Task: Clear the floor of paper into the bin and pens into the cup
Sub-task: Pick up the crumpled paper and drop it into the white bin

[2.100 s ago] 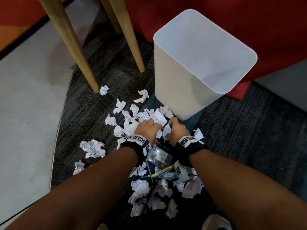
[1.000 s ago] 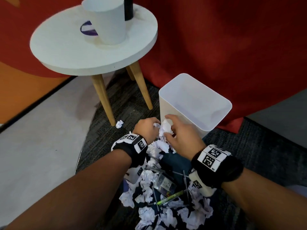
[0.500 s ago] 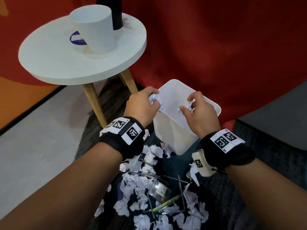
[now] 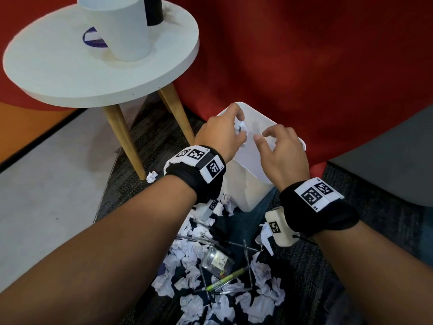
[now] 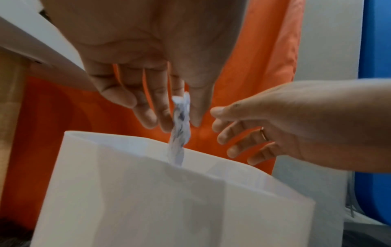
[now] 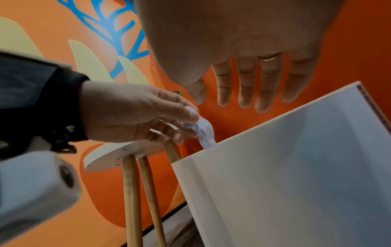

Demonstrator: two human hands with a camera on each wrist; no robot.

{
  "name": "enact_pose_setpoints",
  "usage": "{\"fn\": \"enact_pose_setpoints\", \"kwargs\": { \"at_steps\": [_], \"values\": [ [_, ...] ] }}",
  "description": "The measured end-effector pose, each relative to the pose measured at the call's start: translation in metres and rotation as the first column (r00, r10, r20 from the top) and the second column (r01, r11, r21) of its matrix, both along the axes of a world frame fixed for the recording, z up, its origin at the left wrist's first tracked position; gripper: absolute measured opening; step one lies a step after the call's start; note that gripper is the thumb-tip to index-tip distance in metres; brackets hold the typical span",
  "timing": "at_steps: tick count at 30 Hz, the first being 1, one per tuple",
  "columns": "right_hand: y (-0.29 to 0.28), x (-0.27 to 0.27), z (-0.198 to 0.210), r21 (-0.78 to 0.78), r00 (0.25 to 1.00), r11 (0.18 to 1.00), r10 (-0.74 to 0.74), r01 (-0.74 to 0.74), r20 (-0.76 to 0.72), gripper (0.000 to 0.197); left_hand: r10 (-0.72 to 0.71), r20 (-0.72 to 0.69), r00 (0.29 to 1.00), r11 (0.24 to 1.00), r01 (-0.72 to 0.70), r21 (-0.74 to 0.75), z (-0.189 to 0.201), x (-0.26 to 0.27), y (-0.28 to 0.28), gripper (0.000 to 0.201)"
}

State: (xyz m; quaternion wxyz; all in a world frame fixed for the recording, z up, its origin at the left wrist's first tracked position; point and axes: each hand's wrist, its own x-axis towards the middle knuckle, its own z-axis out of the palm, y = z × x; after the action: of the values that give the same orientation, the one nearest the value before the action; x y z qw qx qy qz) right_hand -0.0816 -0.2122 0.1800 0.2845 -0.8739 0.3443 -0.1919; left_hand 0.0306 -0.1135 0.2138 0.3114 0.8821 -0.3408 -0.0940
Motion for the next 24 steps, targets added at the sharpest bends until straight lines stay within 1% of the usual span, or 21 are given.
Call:
{"fn": "enact_pose_setpoints", "kwargs": {
  "at_steps": [2, 3, 5, 6, 8, 10, 12, 14, 16, 17, 19, 21, 24],
  "values": [
    [-0.001, -0.001, -0.002, 0.016, 1.000, 1.000, 0.002, -0.002, 0.030, 0.029, -0.045, -0.027, 0.999, 0.996, 0.047, 0.082, -0.005, 0.001, -0.001, 0.041],
    [-0.001, -0.001, -0.004, 0.017, 0.999, 1.000, 0.001, -0.002, 0.046, 0.029, -0.060, -0.038, 0.997, 0.993, 0.064, 0.099, -0.007, 0.001, -0.001, 0.048],
    [0.001, -0.002, -0.003, -0.003, 0.995, 1.000, 0.008, -0.007, 0.103, 0.025, -0.068, -0.043, 0.997, 0.994, 0.071, 0.079, -0.009, 0.002, 0.001, 0.051],
    [0.004, -0.002, -0.002, -0.024, 0.990, 1.000, 0.021, -0.018, 0.140, 0.022, -0.066, -0.042, 0.997, 0.996, 0.069, 0.052, -0.009, 0.002, 0.003, 0.047],
    [0.015, -0.003, 0.005, -0.076, 0.977, 0.995, 0.079, -0.065, 0.200, 0.020, -0.035, -0.035, 0.999, 0.999, 0.034, -0.016, -0.008, 0.003, 0.008, 0.029],
    [0.030, -0.004, 0.013, -0.103, 0.964, 0.985, 0.155, -0.136, 0.215, 0.023, 0.039, -0.023, 0.999, 0.998, -0.040, -0.052, -0.007, 0.007, 0.017, 0.012],
    [0.048, -0.006, 0.015, -0.106, 0.956, 0.972, 0.226, -0.209, 0.189, 0.031, 0.119, -0.028, 0.992, 0.992, -0.121, -0.045, -0.010, 0.013, 0.028, 0.011],
    [0.067, -0.006, 0.003, -0.109, 0.949, 0.951, 0.298, -0.288, 0.100, 0.038, 0.177, -0.027, 0.984, 0.984, -0.177, -0.020, -0.018, 0.019, 0.039, 0.013],
    [0.082, -0.003, -0.024, -0.088, 0.934, 0.931, 0.348, -0.355, -0.086, 0.038, 0.214, -0.040, 0.976, 0.977, -0.213, 0.023, -0.030, 0.024, 0.048, 0.015],
    [0.087, -0.001, -0.041, -0.059, 0.908, 0.922, 0.365, -0.384, -0.207, 0.037, 0.223, -0.048, 0.974, 0.974, -0.221, 0.050, -0.037, 0.026, 0.050, 0.016],
    [0.089, 0.002, -0.078, 0.005, 0.823, 0.903, 0.393, -0.429, -0.410, 0.033, 0.226, -0.068, 0.972, 0.969, -0.217, 0.119, -0.053, 0.029, 0.054, 0.018],
    [0.085, 0.003, -0.114, 0.047, 0.752, 0.896, 0.399, -0.442, -0.524, 0.031, 0.212, -0.097, 0.972, 0.961, -0.190, 0.201, -0.073, 0.030, 0.057, 0.018],
    [0.074, 0.005, -0.164, 0.075, 0.686, 0.905, 0.370, -0.420, -0.626, 0.027, 0.153, -0.130, 0.980, 0.934, -0.101, 0.343, -0.108, 0.027, 0.060, 0.014]
  ]
}}
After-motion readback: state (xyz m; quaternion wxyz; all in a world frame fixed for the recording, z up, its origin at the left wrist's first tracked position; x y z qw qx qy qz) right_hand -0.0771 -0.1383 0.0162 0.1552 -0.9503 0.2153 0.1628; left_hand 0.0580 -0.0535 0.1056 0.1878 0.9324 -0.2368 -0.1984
